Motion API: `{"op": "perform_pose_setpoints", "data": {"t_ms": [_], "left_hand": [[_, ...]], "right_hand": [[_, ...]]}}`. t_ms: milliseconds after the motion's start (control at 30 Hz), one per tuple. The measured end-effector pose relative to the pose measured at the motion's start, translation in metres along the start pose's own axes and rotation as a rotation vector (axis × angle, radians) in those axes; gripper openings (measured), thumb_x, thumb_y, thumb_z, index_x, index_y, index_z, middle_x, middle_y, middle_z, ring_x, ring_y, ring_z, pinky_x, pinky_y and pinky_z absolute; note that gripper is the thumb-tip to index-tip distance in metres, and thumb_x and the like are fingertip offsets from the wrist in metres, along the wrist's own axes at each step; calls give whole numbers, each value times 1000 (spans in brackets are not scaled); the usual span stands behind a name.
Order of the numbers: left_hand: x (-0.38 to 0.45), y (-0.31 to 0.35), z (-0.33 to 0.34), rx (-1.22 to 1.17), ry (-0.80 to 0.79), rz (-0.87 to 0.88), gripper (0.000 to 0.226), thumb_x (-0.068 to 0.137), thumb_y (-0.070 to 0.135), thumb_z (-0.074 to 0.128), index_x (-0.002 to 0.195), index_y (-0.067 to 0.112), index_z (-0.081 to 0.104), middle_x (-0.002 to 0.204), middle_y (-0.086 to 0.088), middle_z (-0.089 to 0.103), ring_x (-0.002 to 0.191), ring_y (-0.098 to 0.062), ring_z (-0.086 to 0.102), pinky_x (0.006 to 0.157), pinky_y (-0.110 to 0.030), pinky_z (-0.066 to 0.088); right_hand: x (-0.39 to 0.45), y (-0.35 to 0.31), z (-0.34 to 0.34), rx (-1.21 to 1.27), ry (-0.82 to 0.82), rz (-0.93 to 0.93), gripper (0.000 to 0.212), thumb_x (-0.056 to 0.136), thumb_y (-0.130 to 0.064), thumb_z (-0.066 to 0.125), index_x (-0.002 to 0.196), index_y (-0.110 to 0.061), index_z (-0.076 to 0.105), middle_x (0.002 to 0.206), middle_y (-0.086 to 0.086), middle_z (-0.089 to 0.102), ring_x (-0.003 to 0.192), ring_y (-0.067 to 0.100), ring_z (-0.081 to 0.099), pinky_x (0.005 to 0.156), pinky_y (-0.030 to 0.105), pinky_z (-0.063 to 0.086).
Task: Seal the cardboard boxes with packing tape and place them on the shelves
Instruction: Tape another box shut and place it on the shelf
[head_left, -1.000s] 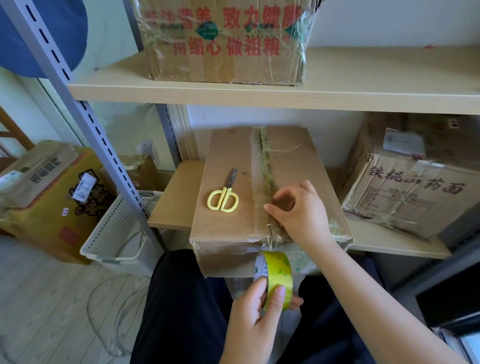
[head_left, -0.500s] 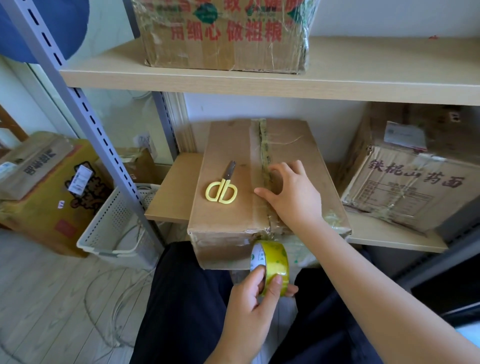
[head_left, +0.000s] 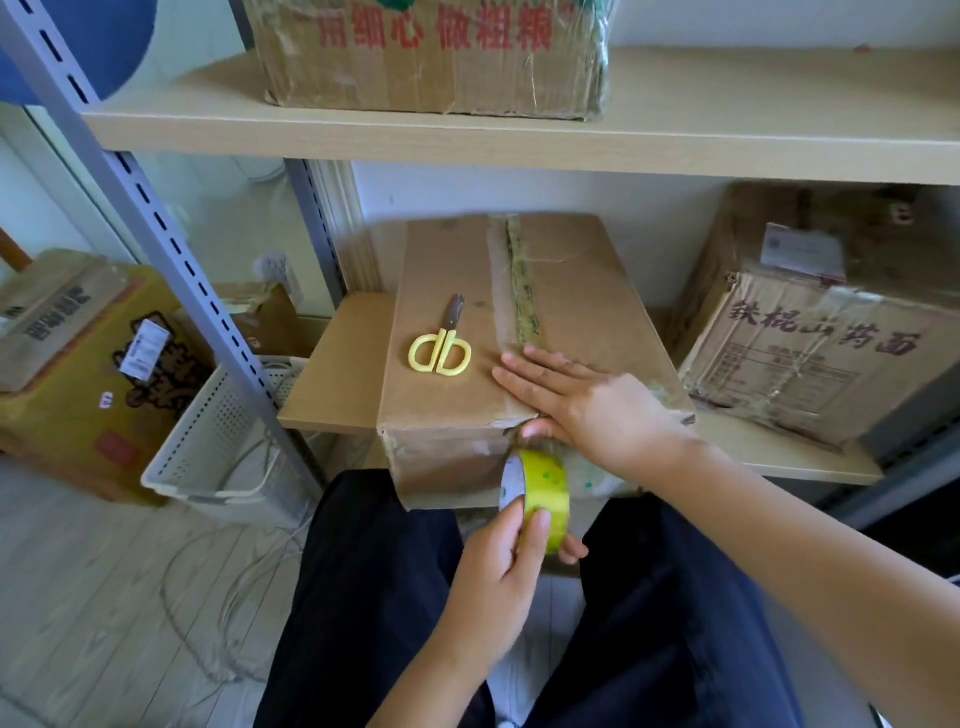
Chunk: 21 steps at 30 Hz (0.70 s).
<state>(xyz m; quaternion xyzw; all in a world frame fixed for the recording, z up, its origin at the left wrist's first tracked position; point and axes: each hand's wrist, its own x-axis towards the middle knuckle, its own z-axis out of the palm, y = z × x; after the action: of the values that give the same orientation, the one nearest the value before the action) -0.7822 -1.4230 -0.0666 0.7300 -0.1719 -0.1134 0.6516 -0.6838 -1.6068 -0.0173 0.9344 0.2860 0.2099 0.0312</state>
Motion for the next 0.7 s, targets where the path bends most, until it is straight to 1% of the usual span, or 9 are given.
{"op": "perform_pose_setpoints", "data": {"t_ms": [67, 133, 233, 300, 367, 467, 533, 633, 700], "left_hand": [[-3, -27, 2, 21, 43, -107, 42, 105, 38, 39, 90, 7, 63, 76, -7, 73, 72, -19, 70, 80, -31, 53], [-8, -50, 7, 17, 59, -218, 54, 101, 52, 38, 90, 3, 58, 71, -10, 72, 65, -19, 67, 76, -33, 53], [-5, -70, 13, 16, -7, -258, 39, 103, 38, 41, 98, 2, 55, 77, -10, 72, 69, -16, 65, 83, -34, 53], [-2, -75, 14, 15, -50, -261, 30, 105, 32, 42, 102, 5, 55, 82, -6, 72, 76, -15, 65, 91, -37, 52], [4, -83, 11, 35, -27, -279, 28, 104, 34, 42, 99, 9, 54, 81, -1, 71, 77, -14, 64, 93, -40, 51], [14, -92, 6, 9, -3, -313, 20, 106, 21, 42, 92, 11, 51, 74, 0, 68, 72, -11, 61, 89, -36, 50], [18, -96, 8, -87, 30, -366, 19, 106, 12, 41, 92, 5, 52, 69, -3, 67, 64, -11, 60, 79, -31, 51], [13, -101, 12, -220, 56, -436, 20, 106, 9, 39, 97, -3, 53, 60, -4, 66, 54, -12, 59, 63, -24, 50], [18, -105, 11, -208, 68, -450, 21, 106, 11, 40, 96, -1, 54, 60, -3, 66, 55, -13, 59, 65, -26, 50]], "right_hand": [[8, 3, -2, -27, -18, 7, 60, 97, -52, 30, 142, -22, 54, 143, -2, 56, 129, 18, 55, 89, 31, 55], [14, 1, 1, -15, -41, 18, 60, 96, -53, 30, 142, -22, 53, 143, -3, 55, 130, 18, 54, 87, 31, 56], [15, 2, 0, 57, -65, 38, 68, 95, -61, 26, 150, -25, 42, 153, -4, 44, 139, 18, 44, 93, 36, 56], [14, 4, -4, 75, -143, 37, 79, 90, -71, 22, 155, -27, 27, 161, 0, 28, 145, 20, 33, 106, 39, 43], [16, 6, -6, 69, -199, 30, 85, 87, -76, 19, 158, -29, 16, 164, 2, 17, 148, 22, 24, 115, 39, 30], [19, 5, -5, 80, -227, 36, 81, 90, -72, 23, 158, -31, 11, 165, 1, 12, 151, 19, 16, 121, 37, 21], [19, 5, -7, 95, -237, 43, 80, 90, -70, 29, 158, -30, 12, 164, 1, 13, 151, 18, 15, 121, 35, 18], [18, 5, -7, 89, -228, 40, 81, 90, -72, 25, 158, -29, 16, 164, 2, 17, 150, 19, 18, 121, 35, 20], [18, 5, -6, 97, -231, 51, 80, 90, -72, 25, 158, -29, 17, 164, 2, 17, 150, 19, 19, 121, 36, 22]]}}
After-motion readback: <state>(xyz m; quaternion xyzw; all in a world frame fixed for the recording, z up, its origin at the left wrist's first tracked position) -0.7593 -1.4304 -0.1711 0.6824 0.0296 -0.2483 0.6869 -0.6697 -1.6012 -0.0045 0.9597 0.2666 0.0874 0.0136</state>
